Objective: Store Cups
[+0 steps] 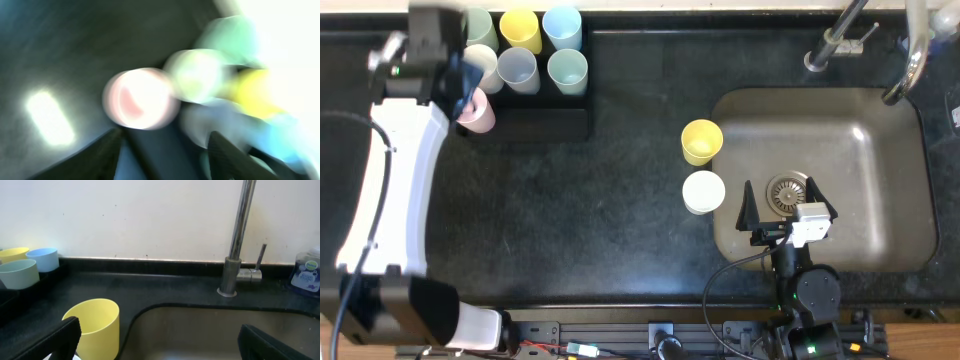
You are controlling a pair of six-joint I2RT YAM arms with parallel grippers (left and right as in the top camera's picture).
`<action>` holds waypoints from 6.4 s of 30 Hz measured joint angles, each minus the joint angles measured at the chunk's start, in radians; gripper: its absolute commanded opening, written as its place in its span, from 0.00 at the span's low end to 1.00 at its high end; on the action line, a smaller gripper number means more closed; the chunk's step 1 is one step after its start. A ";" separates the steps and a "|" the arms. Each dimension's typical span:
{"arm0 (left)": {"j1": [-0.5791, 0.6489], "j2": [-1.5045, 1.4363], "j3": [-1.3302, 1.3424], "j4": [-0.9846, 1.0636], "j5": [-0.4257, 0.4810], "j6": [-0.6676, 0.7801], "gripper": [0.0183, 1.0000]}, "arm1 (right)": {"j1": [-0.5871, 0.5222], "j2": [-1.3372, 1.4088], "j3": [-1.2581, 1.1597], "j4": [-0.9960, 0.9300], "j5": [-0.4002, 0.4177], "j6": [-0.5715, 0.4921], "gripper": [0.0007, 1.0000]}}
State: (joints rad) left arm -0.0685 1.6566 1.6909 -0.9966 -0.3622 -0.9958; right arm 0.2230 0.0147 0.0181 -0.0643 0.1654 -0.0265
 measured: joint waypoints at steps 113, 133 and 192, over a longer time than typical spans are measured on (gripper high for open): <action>-0.062 0.256 -0.093 -0.121 0.176 -0.700 0.06 | 0.000 0.000 0.000 0.000 0.000 0.000 1.00; -0.073 -0.077 -0.138 0.359 0.000 -0.143 0.65 | 0.000 0.000 0.000 -0.001 0.000 0.000 1.00; 0.012 -1.643 -1.682 0.921 0.412 0.922 1.00 | 0.000 0.000 0.000 0.000 0.000 0.000 1.00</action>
State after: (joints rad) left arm -0.0563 0.0135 0.0090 -0.0753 0.0498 -0.0742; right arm 0.2230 0.0147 0.0181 -0.0647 0.1654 -0.0269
